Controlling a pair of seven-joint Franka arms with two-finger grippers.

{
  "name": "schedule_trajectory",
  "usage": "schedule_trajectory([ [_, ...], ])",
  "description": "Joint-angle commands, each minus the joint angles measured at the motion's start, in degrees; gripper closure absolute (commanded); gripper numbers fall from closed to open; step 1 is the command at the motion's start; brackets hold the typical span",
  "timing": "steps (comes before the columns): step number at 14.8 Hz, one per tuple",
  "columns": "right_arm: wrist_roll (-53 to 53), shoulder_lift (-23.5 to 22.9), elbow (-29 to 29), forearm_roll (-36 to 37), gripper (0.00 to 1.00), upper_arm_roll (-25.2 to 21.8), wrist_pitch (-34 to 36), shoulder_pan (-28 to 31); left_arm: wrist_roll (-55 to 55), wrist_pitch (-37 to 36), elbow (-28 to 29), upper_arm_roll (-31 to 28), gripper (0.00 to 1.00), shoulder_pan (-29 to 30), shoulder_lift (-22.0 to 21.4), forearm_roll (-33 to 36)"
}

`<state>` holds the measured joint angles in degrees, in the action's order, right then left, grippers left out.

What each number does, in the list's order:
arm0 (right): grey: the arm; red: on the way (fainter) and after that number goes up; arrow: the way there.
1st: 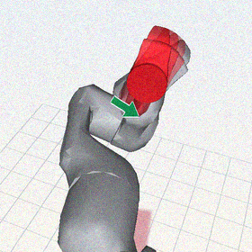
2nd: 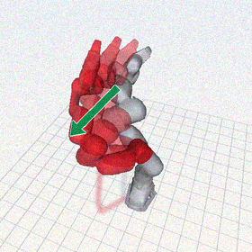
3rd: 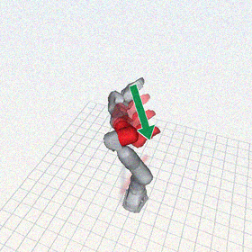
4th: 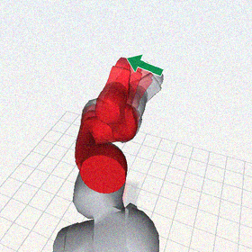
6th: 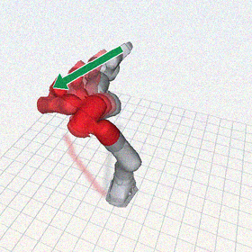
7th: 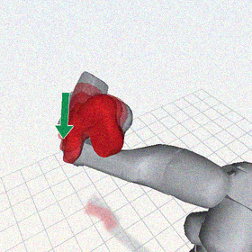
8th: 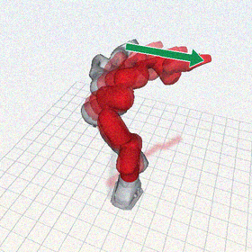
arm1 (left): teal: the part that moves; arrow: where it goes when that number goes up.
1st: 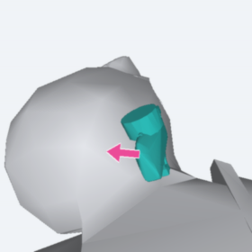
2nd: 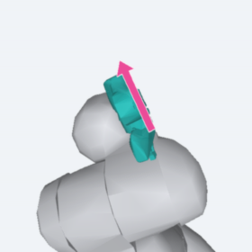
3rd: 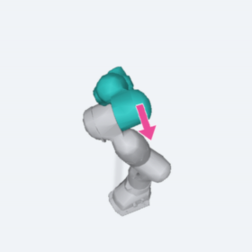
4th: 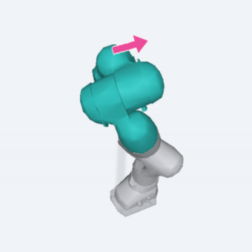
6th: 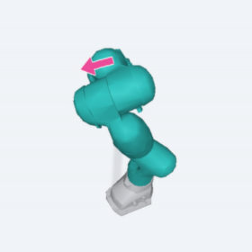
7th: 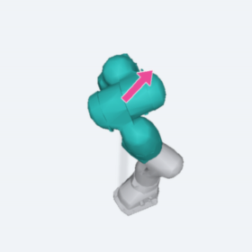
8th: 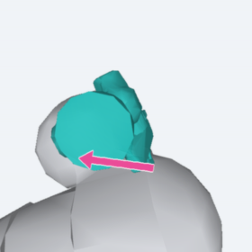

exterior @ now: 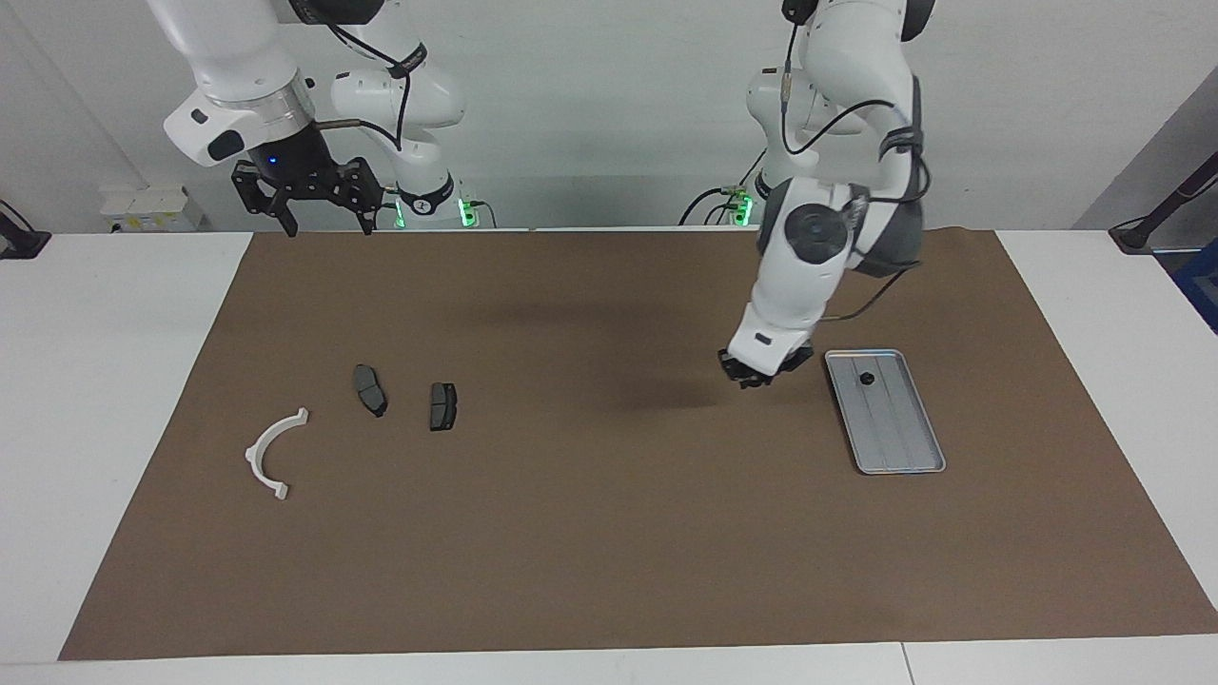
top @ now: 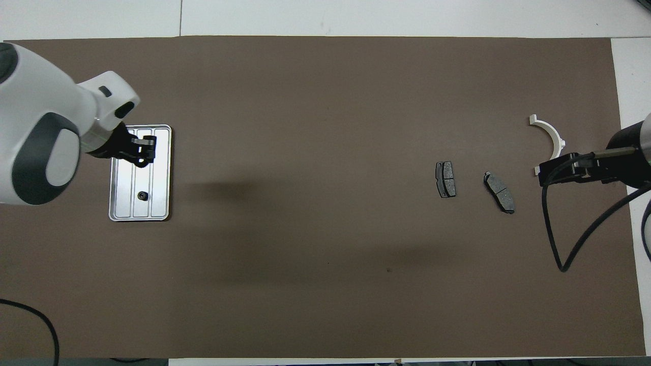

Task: Pick bearing gear from pile to tray
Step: 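Lower the gear into the tray and open the left gripper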

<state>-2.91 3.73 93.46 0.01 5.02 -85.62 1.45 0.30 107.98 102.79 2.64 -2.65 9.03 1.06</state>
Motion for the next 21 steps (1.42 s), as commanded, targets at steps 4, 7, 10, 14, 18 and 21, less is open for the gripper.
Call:
schedule_trajectory([
  [4, -0.52, -0.04, -0.29, -1.41, 0.00, 0.43, -0.34, 0.84, 9.71, 23.13, 16.37, 0.70, 1.00, 6.07, 0.10, -0.89],
  [7, -0.34, -0.13, -0.38, -1.15, 0.00, -0.27, -0.34, 0.22, 9.54, 27.27, 17.35, 0.70, 1.00, 5.90, 2.21, -0.89],
  [10, -0.25, -0.13, -0.73, -1.41, 0.00, -3.61, -0.17, -2.76, 9.45, 28.86, 17.88, 0.61, 1.00, 5.72, 2.83, -0.89],
  [14, -0.25, -0.13, -0.82, -1.41, 0.00, -3.70, -0.08, -2.85, 9.28, 31.76, 18.85, 0.61, 1.00, 5.55, 4.15, -0.89],
  [18, -0.25, 0.58, -0.73, -1.41, 0.00, -3.53, -0.08, -2.85, 9.28, 32.73, 19.02, 0.61, 1.00, 5.55, 4.85, -0.89],
  [21, -0.34, 0.58, -0.64, -1.41, 0.00, -3.53, -0.17, -2.85, 9.19, 34.31, 19.90, 0.61, 1.00, 5.46, 5.12, -0.89],
])
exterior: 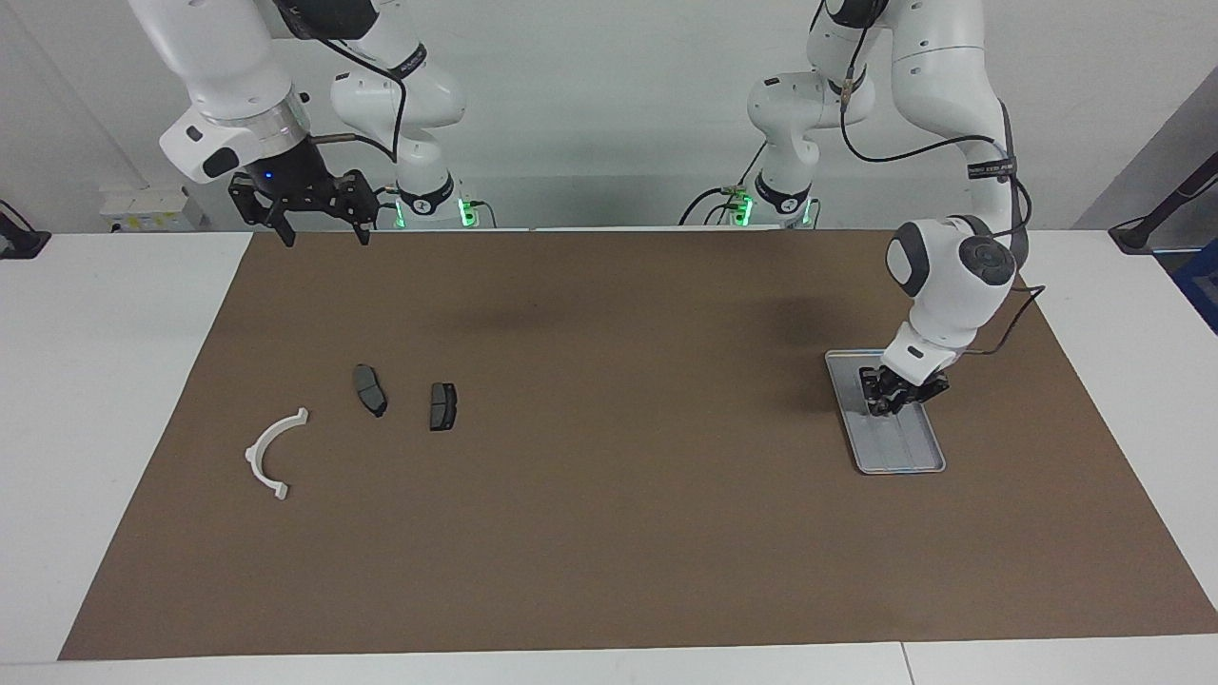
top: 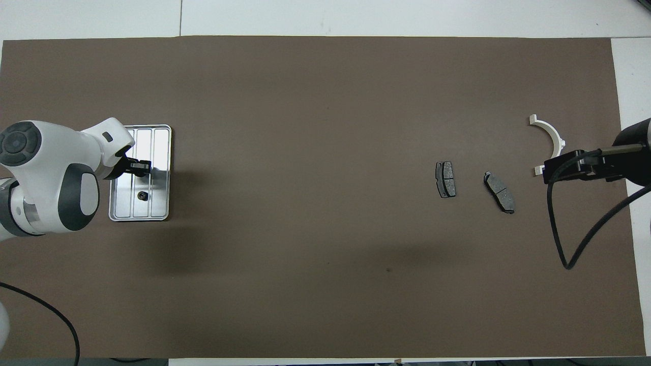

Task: Pick bearing gear from pile to tray
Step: 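Lower the gear into the tray and open the left gripper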

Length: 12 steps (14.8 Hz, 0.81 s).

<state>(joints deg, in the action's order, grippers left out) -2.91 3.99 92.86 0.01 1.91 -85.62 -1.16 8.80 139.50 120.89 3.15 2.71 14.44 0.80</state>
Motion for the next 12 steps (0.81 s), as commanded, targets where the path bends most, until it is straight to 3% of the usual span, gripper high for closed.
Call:
schedule_trajectory([
  [1, -0.34, 0.31, -0.05, -1.41, 0.00, -0.24, -0.24, -0.24, 0.69, 3.41, 1.97, 0.10, 1.00, 0.10, -0.21, -0.63],
  [5, -0.69, 0.49, 0.39, -1.50, 0.00, 0.03, -0.33, -0.33, 0.78, 3.07, 1.98, 0.10, 1.00, 0.10, -0.20, -0.63],
  [6, -0.69, 0.49, 0.30, -1.50, 0.00, 0.03, -0.42, -0.42, 0.78, 2.11, 1.54, 0.18, 0.89, 0.19, -0.20, -0.63],
  [7, -0.60, 0.40, 0.21, -1.50, 0.00, 0.03, -0.42, -0.33, 0.87, 0.01, 1.02, 0.10, 0.19, 0.10, -0.55, -0.63],
  [8, -0.43, 0.40, 0.21, -1.50, 0.00, 0.03, -0.42, -0.16, 0.78, -3.67, -0.47, 0.18, 0.12, 0.53, -1.43, -0.63],
  [9, -0.43, 0.40, 0.21, -1.50, 0.00, 0.03, -0.42, -0.07, 0.87, -11.88, -4.40, 0.10, 0.09, 0.80, -3.26, -0.63],
  [10, -0.51, 0.40, 0.21, -1.50, 0.00, 0.03, -0.42, -0.07, 0.78, -21.02, -9.92, -0.08, 0.00, 0.71, -4.41, -0.63],
  [12, -0.69, 0.40, 0.30, -1.50, 0.00, 0.03, -0.68, -0.24, 0.34, -33.36, -20.30, -0.17, 0.00, 0.89, -6.34, -0.63],
])
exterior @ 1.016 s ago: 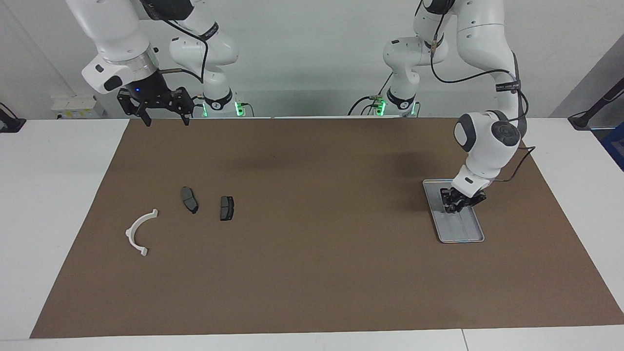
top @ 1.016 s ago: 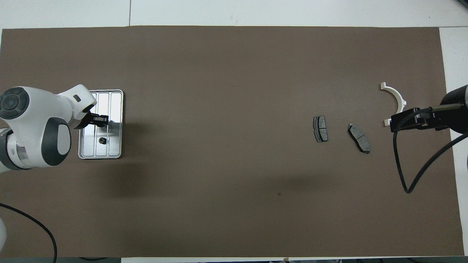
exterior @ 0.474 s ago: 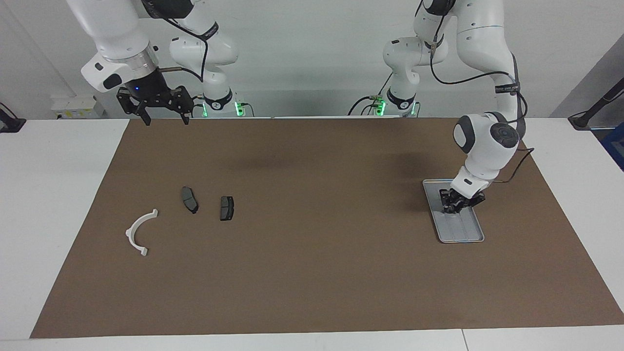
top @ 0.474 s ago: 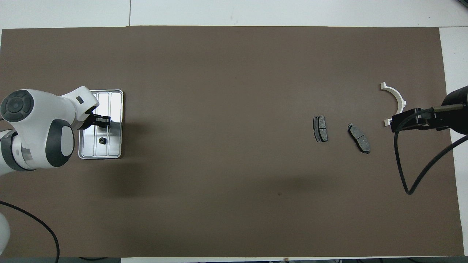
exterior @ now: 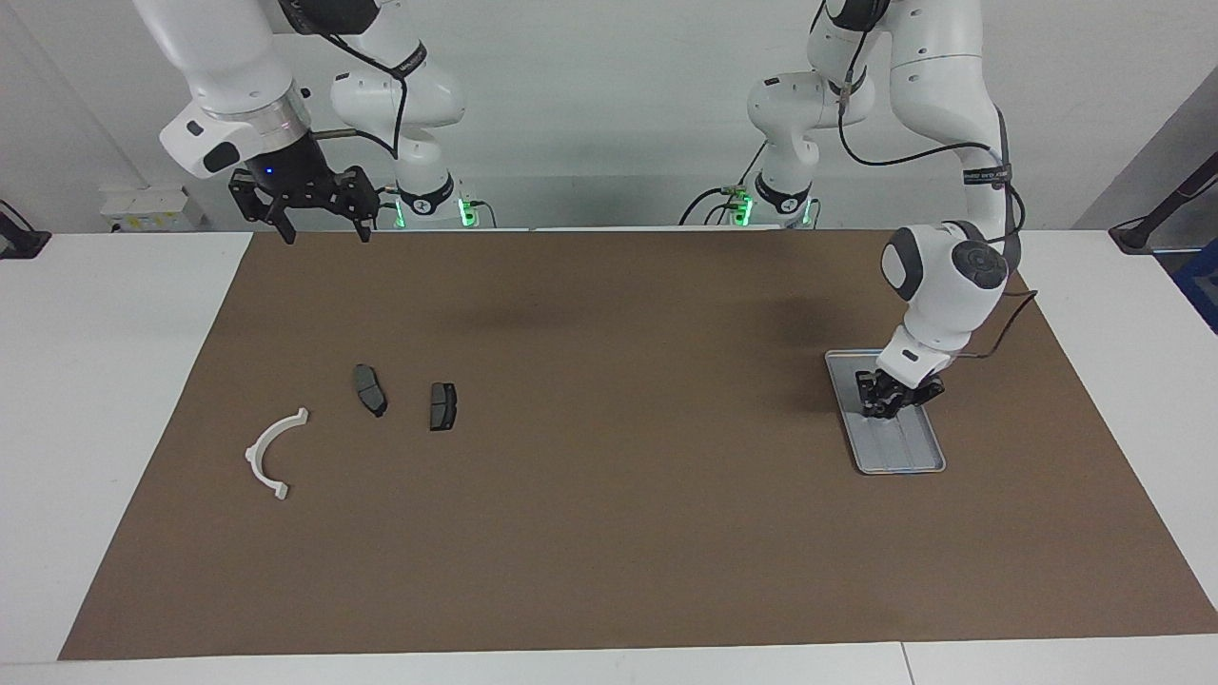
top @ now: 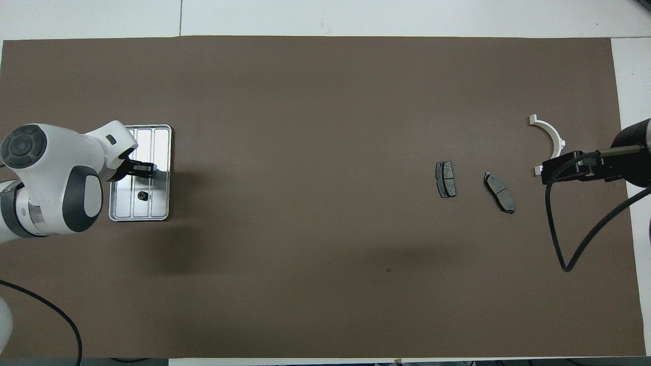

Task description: Pick bearing gear from pile to tray

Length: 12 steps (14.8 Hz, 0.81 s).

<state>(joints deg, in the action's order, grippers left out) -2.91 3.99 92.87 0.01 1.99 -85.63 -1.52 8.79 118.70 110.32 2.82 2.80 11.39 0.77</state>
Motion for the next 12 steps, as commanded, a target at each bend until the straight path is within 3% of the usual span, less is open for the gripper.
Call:
schedule_trajectory([
  [1, -0.69, 0.40, 0.38, -1.50, 0.00, -0.05, -1.12, 0.03, -0.78, -16.53, -14.13, 0.08, 0.00, 0.80, -4.35, -0.60],
  [3, -0.78, 0.40, 0.30, -1.50, 0.00, -0.05, -1.21, 0.03, -5.34, -20.87, -20.12, -0.09, 0.00, 1.07, -7.85, -0.68],
  [7, -0.69, 0.40, 0.30, -1.50, 0.00, -0.05, -1.21, -0.06, -25.90, -20.96, -21.55, 0.70, 0.00, 0.10, -14.72, -0.68],
  [9, -0.69, 0.40, 0.30, -1.50, 0.00, -0.05, -1.21, -0.06, -25.76, -24.11, -21.55, 1.39, 0.00, 0.01, -15.60, -1.74],
  [12, -0.78, 0.40, 0.30, -1.50, 0.00, -0.05, -1.21, -0.06, -15.07, -29.57, -15.51, 1.75, 0.00, 0.10, -19.81, -1.74],
])
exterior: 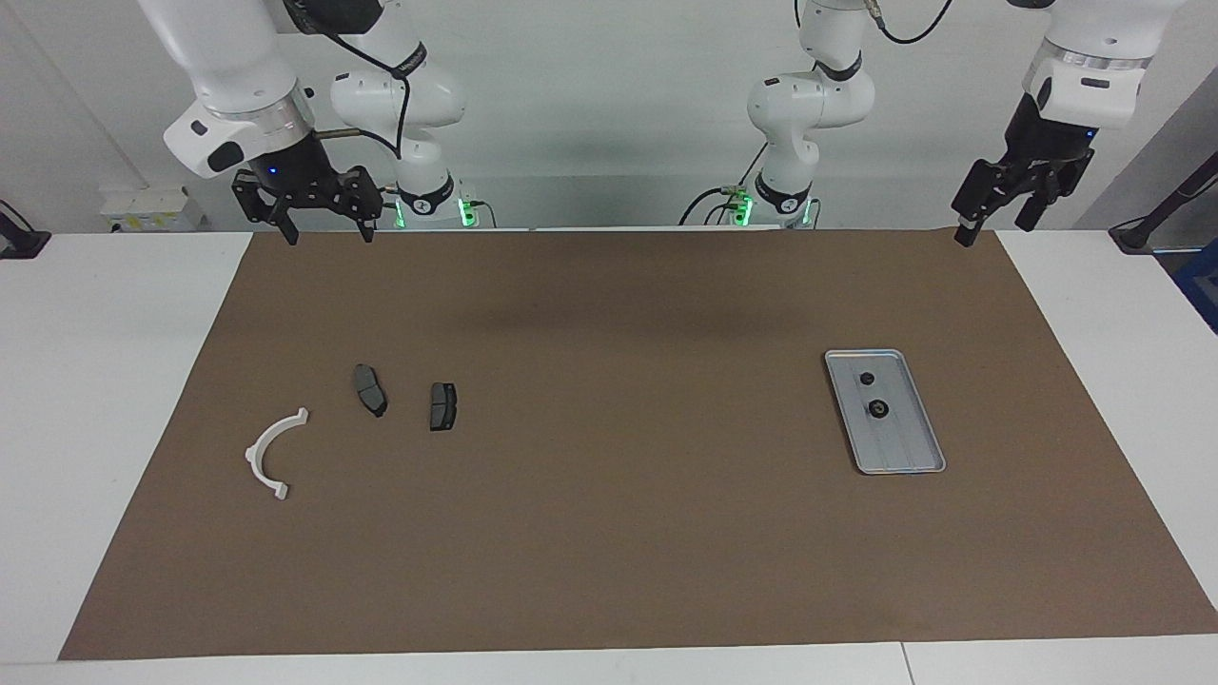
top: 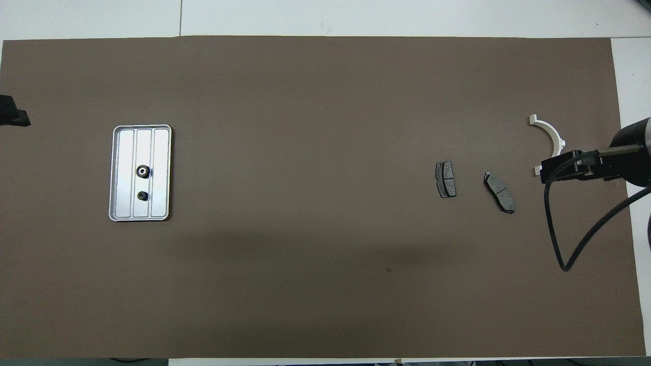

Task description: Pick bearing gear from pile to tray

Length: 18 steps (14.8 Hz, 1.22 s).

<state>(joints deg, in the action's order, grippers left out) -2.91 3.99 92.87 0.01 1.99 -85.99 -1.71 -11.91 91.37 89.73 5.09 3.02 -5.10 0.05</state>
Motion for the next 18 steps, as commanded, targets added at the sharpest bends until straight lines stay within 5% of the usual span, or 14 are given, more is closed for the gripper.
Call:
schedule_trajectory([
  [1, -0.78, 0.40, 0.30, -1.50, 0.00, -0.05, -0.85, 0.13, 7.15, -2.51, 5.80, -0.78, 0.00, -0.29, -3.69, -1.02],
  [18, -0.69, 0.49, 0.56, -1.59, 0.00, -0.05, -0.94, 0.04, 10.68, -0.23, 6.86, -2.19, 0.00, -2.58, -4.04, -0.93],
])
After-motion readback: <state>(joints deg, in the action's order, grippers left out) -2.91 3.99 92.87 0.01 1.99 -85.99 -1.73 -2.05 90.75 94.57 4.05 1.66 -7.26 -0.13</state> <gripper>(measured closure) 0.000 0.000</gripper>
